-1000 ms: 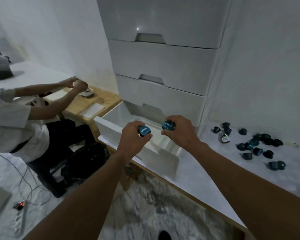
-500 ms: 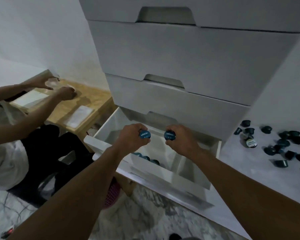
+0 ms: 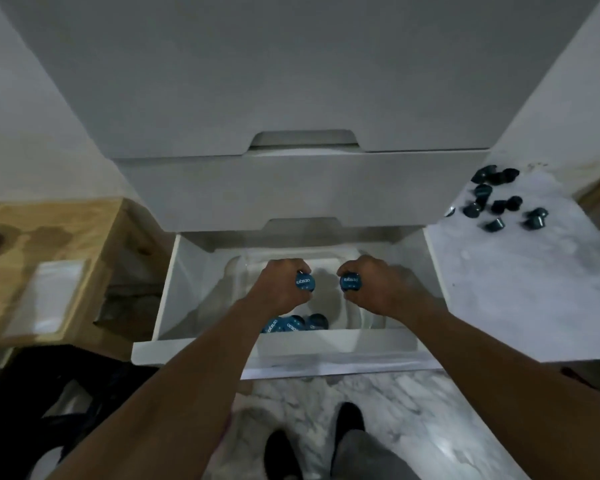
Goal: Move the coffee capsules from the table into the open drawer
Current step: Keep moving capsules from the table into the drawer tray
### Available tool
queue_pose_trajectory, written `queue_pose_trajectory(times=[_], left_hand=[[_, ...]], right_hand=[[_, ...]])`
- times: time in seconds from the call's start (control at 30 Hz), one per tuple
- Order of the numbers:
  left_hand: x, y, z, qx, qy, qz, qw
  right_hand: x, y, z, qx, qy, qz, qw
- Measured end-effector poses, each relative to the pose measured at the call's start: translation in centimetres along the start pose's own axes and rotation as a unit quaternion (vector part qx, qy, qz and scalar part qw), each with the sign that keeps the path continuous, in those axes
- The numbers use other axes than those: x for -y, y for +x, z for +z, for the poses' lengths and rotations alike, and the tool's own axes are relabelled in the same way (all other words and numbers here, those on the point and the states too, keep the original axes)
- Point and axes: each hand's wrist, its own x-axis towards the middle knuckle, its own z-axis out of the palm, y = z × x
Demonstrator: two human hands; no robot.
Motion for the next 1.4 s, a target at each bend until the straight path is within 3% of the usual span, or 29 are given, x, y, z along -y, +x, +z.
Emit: queue_pose_trajectory(times=[0.57,0.93,1.4], left_hand=[[1.2,3.6,2.9,0.08,0.025,-0.002,0.996],[0.7,4.4,2.8,0.108,0.062,0.001,0.992],[-1.0,4.0,3.8,0.212,0.092,0.003,0.973]], right_hand=[[-1.4,4.2,1.9,0.127,-0.088,-0.102,0.983],[-1.6,5.2,1.1,0.15,-0.138,-0.108,0.973],[-1.6,2.8,0.9,0.158,-0.19,-0.118,0.962]])
